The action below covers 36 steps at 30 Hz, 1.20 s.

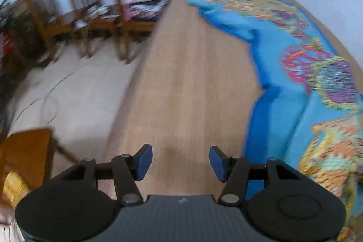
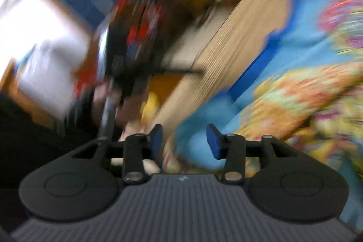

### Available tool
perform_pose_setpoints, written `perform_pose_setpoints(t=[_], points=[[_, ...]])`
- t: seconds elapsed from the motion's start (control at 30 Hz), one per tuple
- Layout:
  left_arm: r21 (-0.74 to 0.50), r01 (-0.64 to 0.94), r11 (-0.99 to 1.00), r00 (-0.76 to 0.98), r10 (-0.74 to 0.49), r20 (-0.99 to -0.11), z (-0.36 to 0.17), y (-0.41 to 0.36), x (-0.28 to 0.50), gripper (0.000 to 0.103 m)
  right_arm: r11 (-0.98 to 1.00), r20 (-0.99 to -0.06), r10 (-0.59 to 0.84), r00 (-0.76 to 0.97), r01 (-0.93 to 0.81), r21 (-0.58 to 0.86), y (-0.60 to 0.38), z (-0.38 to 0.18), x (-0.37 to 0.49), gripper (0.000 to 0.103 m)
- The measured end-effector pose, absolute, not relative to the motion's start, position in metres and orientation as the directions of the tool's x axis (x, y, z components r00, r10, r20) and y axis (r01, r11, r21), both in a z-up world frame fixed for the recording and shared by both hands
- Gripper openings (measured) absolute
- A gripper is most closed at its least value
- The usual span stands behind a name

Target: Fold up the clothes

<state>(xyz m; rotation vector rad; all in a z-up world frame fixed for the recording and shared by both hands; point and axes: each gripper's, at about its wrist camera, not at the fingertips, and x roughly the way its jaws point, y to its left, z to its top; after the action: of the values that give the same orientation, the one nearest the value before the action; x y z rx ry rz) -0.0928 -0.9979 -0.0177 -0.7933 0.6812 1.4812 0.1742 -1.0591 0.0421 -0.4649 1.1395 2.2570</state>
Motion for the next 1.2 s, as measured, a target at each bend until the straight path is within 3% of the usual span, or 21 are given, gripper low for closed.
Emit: perform_pose_setpoints(t=[0.03, 0.07, 0.23, 0.47, 0.87, 0.93, 1.0, 1.2], points=[[-0.048, -0.998, -0.029, 0.020, 0.600, -0.800, -0.017, -0.990, -0.085, 0.060, -0.407, -0.521, 0.429, -0.737, -0.673, 0.617, -1.061, 0.045, 0.192, 0.083], [-0.044, -0.999, -0.001, 0.034, 0.609, -0.792, -0.018, -0.981, -0.077, 0.061, -0.331, -0.517, 0.520, -0.680, -0.718, 0.612, -1.064, 0.046, 0.209, 0.086], [-0.023, -0.995, 0.099, 0.079, 0.612, -0.787, -0.030, -0.934, -0.039, 0.061, -0.081, -0.507, 0.747, -0.429, -0.816, 0.572, -1.048, 0.029, 0.289, 0.084], [0.007, -0.996, 0.089, 0.048, 0.601, -0.798, -0.041, -0.900, -0.020, 0.062, 0.177, -0.585, 0.788, -0.194, -0.838, 0.517, -0.992, -0.006, 0.376, 0.085], [-0.085, -0.991, 0.107, 0.131, 0.574, -0.808, -0.059, -0.875, 0.001, 0.064, 0.092, -0.625, 0.748, -0.225, -0.896, 0.433, -0.946, -0.030, 0.374, 0.084], [-0.084, -0.987, 0.139, 0.149, 0.579, -0.802, -0.059, -0.876, 0.012, 0.052, 0.094, -0.628, 0.749, -0.210, -0.905, 0.414, -0.946, -0.029, 0.375, 0.084], [-0.096, -0.984, 0.148, 0.165, 0.574, -0.802, -0.058, -0.877, 0.018, 0.009, 0.107, -0.635, 0.750, -0.184, -0.914, 0.392, -0.941, -0.031, 0.375, 0.084], [-0.057, -0.996, -0.067, 0.004, 0.616, -0.788, -0.043, -0.900, -0.009, 0.003, 0.135, -0.620, 0.770, -0.148, -0.912, 0.386, -0.927, -0.041, 0.372, 0.085]])
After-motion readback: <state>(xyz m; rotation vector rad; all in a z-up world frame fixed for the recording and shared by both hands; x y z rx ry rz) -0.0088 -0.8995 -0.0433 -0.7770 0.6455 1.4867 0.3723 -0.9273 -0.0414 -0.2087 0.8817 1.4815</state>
